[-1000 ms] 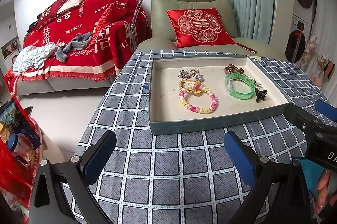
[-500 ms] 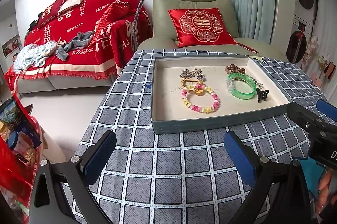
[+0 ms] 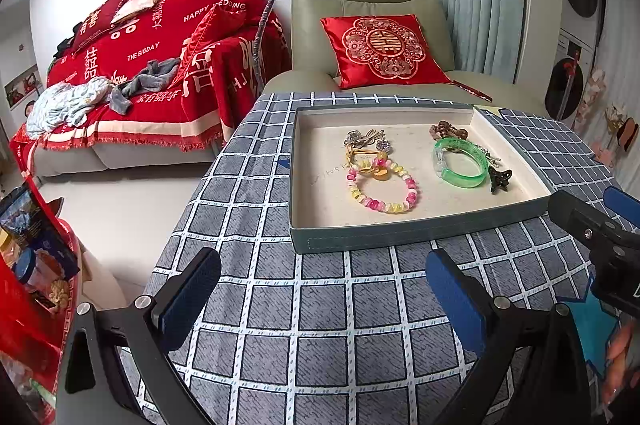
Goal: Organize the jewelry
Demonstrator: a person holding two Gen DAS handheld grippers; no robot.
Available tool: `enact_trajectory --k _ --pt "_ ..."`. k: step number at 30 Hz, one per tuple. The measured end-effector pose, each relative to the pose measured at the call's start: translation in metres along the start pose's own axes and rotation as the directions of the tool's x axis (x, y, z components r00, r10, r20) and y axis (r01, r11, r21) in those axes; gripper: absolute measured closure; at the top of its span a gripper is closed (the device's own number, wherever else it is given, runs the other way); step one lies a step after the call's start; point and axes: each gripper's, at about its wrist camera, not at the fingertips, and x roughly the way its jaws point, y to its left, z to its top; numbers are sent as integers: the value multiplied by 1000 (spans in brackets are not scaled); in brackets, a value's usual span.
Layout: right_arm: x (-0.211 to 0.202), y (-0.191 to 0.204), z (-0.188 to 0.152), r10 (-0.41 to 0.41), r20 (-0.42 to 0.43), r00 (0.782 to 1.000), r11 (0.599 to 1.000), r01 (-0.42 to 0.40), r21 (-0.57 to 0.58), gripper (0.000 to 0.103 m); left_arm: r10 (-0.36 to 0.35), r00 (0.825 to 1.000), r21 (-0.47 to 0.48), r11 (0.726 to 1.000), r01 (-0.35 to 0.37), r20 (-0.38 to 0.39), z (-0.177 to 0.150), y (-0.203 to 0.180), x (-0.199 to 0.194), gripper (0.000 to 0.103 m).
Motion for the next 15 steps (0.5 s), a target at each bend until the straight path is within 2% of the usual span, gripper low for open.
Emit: enact_trajectory --k 15 --pt "0 1 0 0 1 1000 1000 0 0 0 0 1000 1 1000 0 -1 0 0 0 0"
